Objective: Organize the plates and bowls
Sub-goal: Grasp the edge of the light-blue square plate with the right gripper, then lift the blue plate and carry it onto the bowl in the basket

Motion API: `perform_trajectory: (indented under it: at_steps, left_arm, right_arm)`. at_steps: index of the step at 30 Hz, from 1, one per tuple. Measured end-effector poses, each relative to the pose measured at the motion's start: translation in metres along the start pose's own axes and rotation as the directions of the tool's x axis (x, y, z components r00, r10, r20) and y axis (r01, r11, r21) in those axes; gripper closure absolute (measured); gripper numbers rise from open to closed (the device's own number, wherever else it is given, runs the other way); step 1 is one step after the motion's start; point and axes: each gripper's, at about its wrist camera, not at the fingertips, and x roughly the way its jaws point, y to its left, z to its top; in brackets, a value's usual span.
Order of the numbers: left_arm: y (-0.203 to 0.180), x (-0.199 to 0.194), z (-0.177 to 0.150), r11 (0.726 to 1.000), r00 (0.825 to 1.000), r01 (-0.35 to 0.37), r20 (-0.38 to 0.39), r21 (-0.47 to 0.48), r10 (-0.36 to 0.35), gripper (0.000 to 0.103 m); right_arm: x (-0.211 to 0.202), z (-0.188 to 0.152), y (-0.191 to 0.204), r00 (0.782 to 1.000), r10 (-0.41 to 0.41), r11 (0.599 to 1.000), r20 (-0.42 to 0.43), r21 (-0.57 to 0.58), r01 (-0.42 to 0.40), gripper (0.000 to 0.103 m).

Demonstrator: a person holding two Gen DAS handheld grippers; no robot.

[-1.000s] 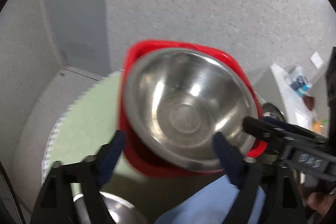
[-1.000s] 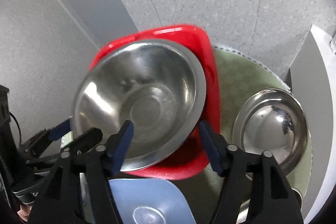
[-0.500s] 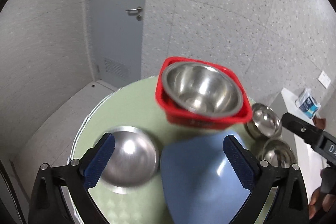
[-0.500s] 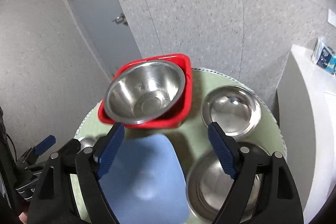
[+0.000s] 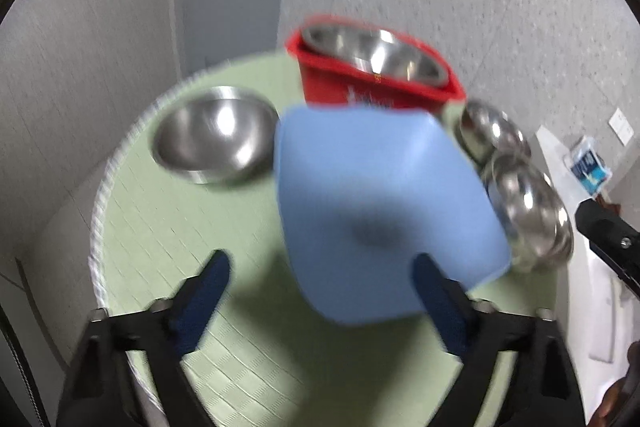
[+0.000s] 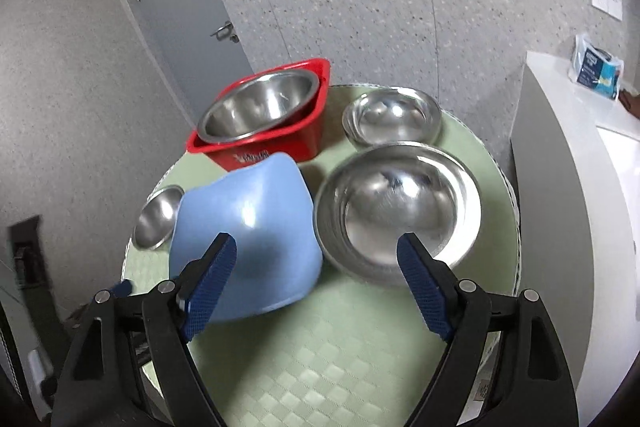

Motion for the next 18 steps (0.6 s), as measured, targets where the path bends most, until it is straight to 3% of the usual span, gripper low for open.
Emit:
perform_trajectory:
  at_steps: [4,6,9,14,18]
  left_arm:
    - [-0.005,0.011,-0.009,0.999,0.997,0.042,-0.062,-0.030,-0.044,0.045]
    - [-0.006,0.011,-0.016,0.997,0.995,0.064,-0.077,-0.049,-0.068,0.062]
    - [-0.007,0.006,-0.022,0.995,0.993,0.089,-0.076,-0.053,-0.092,0.071]
    - [0.006,-0.005,-0.025,0.993,0.990,0.109,-0.081,-0.046,-0.113,0.080]
    - [0.035,-0.002,-0.016,0.994,0.990,0.104,-0.096,-0.045,-0.108,0.081]
  right_arm:
    - [-0.001,-0.012,-0.008,1.000,0.007,1.000,-0.014,0.015,-0.007,0.019]
    - [0.002,-0.018,-0.012,0.999,0.015,1.000,-0.033,0.028,-0.014,0.019]
    - [0.006,-0.026,-0.016,0.998,0.029,0.999,-0.054,0.045,-0.026,0.019]
    - [0.019,-0.036,-0.016,0.993,0.068,0.995,-0.092,0.078,-0.061,0.019]
    - [0.037,-0.045,-0.014,0.989,0.089,0.992,-0.122,0.099,-0.077,0.019]
